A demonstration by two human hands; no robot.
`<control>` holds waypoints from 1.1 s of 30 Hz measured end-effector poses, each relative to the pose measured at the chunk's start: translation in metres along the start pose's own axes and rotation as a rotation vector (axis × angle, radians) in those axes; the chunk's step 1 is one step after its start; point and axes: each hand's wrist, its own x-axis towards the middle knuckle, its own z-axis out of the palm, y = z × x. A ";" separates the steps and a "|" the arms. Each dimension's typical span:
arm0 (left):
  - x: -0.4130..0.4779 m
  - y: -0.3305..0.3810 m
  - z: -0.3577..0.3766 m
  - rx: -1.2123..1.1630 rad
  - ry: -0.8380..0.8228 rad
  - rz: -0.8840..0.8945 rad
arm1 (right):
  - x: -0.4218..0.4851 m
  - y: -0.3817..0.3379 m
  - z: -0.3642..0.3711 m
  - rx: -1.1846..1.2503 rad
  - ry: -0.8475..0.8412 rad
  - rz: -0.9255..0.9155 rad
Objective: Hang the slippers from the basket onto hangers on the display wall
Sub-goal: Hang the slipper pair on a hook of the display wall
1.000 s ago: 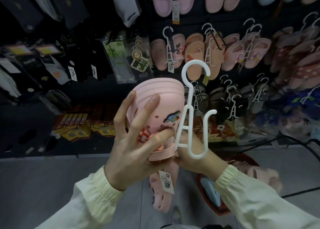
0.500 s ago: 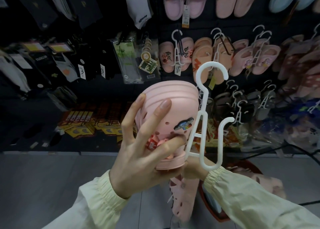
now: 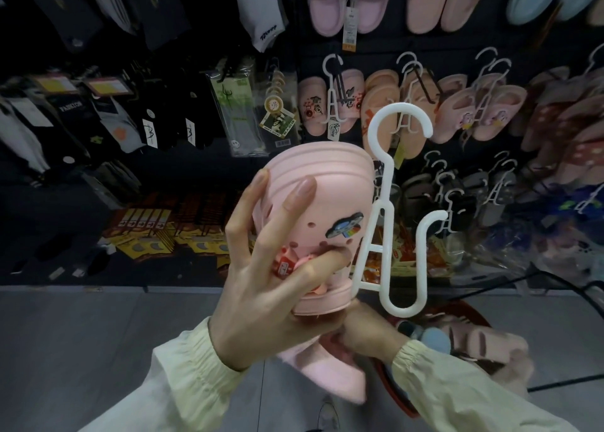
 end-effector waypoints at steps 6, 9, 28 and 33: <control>-0.003 -0.010 -0.001 0.012 0.015 -0.027 | 0.001 -0.006 0.014 0.020 0.160 0.048; -0.005 -0.013 -0.003 0.012 0.006 -0.044 | 0.004 -0.004 0.015 0.068 0.198 0.101; -0.025 -0.022 0.002 -0.019 -0.124 -0.153 | -0.019 -0.005 -0.072 0.073 0.593 0.163; -0.029 -0.022 0.008 -0.058 -0.188 -0.159 | -0.025 -0.017 -0.113 -0.105 0.750 0.149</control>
